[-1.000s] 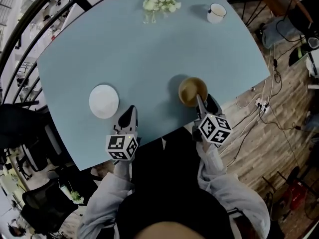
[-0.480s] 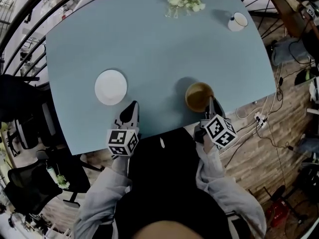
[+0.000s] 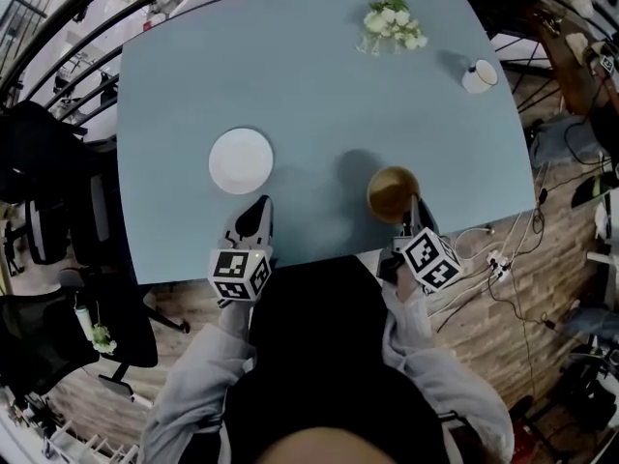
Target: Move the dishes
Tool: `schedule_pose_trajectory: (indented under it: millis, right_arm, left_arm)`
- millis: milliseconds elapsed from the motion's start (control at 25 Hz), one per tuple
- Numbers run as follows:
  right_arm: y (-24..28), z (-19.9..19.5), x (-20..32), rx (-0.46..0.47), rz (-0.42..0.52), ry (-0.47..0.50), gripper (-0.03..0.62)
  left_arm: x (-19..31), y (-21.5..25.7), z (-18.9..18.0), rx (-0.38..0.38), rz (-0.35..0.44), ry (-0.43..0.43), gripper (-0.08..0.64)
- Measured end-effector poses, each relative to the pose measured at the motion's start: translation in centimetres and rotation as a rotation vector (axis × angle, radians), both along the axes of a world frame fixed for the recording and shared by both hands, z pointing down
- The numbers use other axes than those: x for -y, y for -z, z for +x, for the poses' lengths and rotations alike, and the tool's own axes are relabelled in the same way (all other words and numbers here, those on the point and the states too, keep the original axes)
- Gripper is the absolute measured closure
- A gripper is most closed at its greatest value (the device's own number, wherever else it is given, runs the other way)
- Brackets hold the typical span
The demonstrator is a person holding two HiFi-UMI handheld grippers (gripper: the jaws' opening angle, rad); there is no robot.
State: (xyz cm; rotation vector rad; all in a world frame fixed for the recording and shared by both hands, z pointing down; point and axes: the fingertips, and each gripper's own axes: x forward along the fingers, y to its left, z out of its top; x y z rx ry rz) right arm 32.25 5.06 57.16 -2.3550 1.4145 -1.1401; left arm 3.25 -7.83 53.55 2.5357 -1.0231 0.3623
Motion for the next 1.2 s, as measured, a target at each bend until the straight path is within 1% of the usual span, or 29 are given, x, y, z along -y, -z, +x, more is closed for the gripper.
schedule_pose_trajectory:
  millis: [120,320,400,600,760,960,1040,1200]
  right_arm:
    - [0.8,-1.1,1.2,-0.007,0.006,0.023,0.565]
    - [1.5,-3.9,4.0,0.015,0.025,0.085,0.565]
    - [2.2,-5.0,5.5,0.004,0.019,0.109,0.565]
    - [2.4,-7.3,8.9,0.016,0.009,0.173,0.565]
    - [1.2,-8.7,11.6,0.034,-0.003,0.231,0.565]
    - [0.5,-10.3,14.7,0.026,-0.024,0.285,0.565]
    - [-0.2,-10.9,15.7,0.037,-0.029,0.302,0.565]
    - [-0.5,-11.4,17.3,0.029,-0.048,0.318,0.565]
  left_arm:
    - [0.5,0.7,-1.4,-0.015,0.010,0.034,0.543]
    - [2.0,2.2,-4.5,-0.029,0.027,0.090,0.543]
    - [2.4,2.6,-5.8,-0.028,0.025,0.110,0.543]
    - [3.8,3.2,-8.2,-0.006,0.026,0.143,0.543]
    - [4.9,3.5,-9.0,-0.004,0.035,0.163,0.543]
    - [6.0,3.0,-9.5,-0.009,0.031,0.187,0.543]
    - [6.4,2.8,-9.6,-0.013,0.025,0.197,0.543]
    - [7.0,2.1,-9.6,-0.013,0.010,0.207,0.543]
